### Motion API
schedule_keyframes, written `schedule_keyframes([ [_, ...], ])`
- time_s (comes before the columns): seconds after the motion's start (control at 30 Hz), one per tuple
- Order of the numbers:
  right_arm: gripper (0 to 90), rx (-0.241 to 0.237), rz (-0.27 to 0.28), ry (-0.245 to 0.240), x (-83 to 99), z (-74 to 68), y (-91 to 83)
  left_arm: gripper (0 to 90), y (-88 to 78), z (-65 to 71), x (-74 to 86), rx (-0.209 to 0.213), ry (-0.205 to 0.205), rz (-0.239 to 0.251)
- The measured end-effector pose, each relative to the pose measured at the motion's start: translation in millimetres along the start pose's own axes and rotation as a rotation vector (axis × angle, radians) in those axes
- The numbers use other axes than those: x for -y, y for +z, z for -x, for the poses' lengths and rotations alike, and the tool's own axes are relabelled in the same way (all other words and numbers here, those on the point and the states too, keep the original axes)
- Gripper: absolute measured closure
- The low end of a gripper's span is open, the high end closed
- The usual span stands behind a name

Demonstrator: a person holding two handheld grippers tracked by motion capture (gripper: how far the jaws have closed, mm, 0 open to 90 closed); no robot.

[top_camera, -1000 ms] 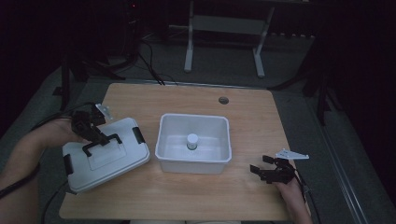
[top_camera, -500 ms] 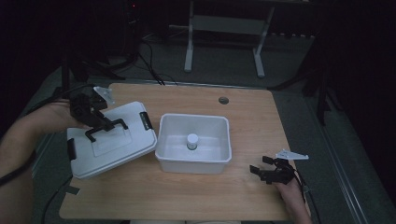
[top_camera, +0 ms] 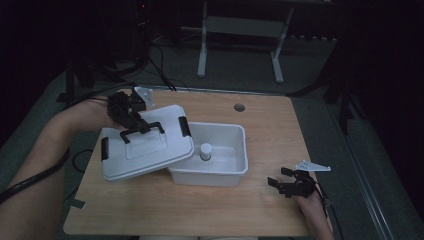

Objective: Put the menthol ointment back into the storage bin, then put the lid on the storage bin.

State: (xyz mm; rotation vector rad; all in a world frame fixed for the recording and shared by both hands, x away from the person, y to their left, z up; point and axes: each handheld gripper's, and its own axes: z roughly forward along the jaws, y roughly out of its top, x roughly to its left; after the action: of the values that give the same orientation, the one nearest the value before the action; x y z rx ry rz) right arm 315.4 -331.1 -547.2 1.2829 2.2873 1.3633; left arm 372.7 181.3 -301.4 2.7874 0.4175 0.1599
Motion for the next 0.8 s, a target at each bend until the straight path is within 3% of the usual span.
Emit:
schedule_keyframes([
  [0.3, 14.0, -0.004, -0.007, -0.003, 1.1, 0.0, 0.8, 83.5, 11.6, 5.3, -28.3, 0.029, 0.055, 0.011],
  [0.57, 14.0, -0.009, -0.003, 0.000, 1.5, -0.5, 0.0, 83.5, 20.8, 10.5, -54.8, 0.028, 0.110, -0.025],
  [0.8, 13.9, -0.011, 0.004, 0.008, 2.3, -0.1, -1.5, 83.5, 26.9, 14.2, -76.4, 0.036, 0.152, -0.013],
])
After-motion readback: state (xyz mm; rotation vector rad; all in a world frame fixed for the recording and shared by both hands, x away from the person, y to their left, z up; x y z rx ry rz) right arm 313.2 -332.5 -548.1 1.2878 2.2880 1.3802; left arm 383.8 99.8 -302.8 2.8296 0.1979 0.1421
